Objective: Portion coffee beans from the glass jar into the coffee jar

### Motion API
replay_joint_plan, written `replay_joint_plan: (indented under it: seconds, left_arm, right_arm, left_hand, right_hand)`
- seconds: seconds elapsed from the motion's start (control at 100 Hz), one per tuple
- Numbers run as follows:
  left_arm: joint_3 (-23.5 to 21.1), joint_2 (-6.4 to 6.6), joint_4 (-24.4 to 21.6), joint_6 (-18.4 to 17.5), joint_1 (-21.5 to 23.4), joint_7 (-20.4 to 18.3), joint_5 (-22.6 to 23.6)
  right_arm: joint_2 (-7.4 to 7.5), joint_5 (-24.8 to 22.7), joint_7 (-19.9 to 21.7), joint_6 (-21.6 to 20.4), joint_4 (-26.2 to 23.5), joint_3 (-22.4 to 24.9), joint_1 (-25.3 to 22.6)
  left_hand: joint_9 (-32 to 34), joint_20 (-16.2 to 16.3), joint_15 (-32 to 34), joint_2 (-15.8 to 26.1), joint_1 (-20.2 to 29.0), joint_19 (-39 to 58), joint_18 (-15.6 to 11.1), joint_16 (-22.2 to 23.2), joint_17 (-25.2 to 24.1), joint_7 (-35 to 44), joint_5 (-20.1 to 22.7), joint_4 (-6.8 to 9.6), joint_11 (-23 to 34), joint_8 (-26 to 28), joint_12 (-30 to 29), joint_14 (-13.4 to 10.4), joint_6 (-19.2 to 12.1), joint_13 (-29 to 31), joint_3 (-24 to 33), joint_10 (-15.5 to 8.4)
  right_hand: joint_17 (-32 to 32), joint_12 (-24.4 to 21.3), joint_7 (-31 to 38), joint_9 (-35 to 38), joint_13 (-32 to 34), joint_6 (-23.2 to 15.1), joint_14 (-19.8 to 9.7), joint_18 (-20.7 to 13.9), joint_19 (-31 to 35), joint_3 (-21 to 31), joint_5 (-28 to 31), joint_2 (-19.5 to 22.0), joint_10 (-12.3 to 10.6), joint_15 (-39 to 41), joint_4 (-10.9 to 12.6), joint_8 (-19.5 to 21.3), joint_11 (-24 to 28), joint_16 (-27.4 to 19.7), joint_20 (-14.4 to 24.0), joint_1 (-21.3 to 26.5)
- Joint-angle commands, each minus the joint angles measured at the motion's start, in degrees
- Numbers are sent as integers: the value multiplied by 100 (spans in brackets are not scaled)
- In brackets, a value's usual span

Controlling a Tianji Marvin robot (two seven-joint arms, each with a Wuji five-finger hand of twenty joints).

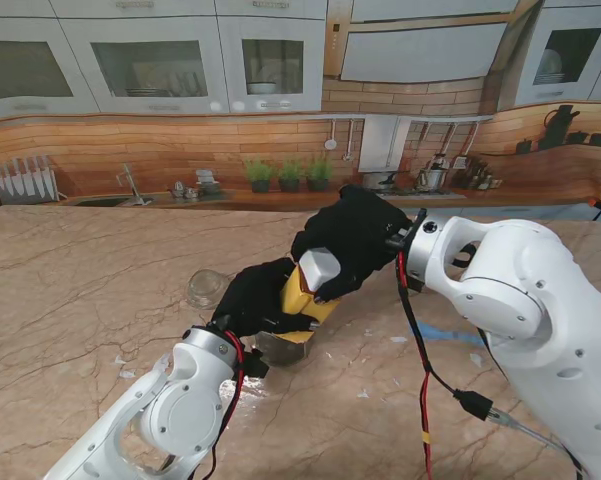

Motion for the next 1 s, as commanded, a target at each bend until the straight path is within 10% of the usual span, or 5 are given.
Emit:
replay_joint_plan:
  seconds: [0.0,0.24,0.58,0.79,0.99]
  left_arm:
    - [-27,-21,-51,10,26,-6,-27]
    - [-7,-21,-41,17,21,-14,-29]
    - [-58,-29,-80,-46,58,40,-42]
    - [-66,-37,-92,-60,63,69,-60]
    - [-81,-39,-95,-88,64,91,-51]
  right_arm:
    - [6,-55,-48,-53,-25,19,-47]
    - [-30,-258,-293,-58,-73,120,-121]
    - [-21,-304,42,426,-269,303,-343]
    - [13,-180,235,391,-180,244,-273]
    - [13,-2,112,258,2,184,-194]
  left_hand:
    - [992,-38,4,1031,1142,1413,-834,34,-78,1531,512,621,498,376,193,85,-1282,10,1407,-644]
    - [1000,-38,4,1017,1137,1413,-834,34,-78,1533,521,617,503,376,193,85,-1279,10,1411,-642]
    - [1003,-39,-3,1006,1133,1413,-834,32,-78,1533,521,613,505,375,192,74,-1295,10,1416,-643]
    - [1001,-39,-1,1018,1134,1413,-834,33,-78,1533,521,617,503,374,190,74,-1295,10,1419,-642]
    - [994,-39,-1,1025,1134,1413,-834,33,-78,1531,511,620,504,375,193,75,-1303,10,1409,-650]
  right_hand:
    - [-131,-48,-229,-387,-139,-599,126,49,-56,272,-366,219,16,-53,195,46,-187,16,28,-321]
    - [-368,-143,-1100,-1274,-549,-373,314,53,-165,275,-1569,726,222,-172,256,-181,-440,14,68,-1240]
    - [-351,-54,-910,-1256,-557,806,424,83,-63,371,-876,1049,581,-36,250,-98,-267,85,167,-2153]
    - [-259,59,-597,-805,-370,766,297,81,-16,433,-262,894,488,66,251,174,-65,112,201,-1874]
    - [-13,252,252,96,25,-236,137,64,77,263,763,389,-59,176,191,729,228,103,189,-663]
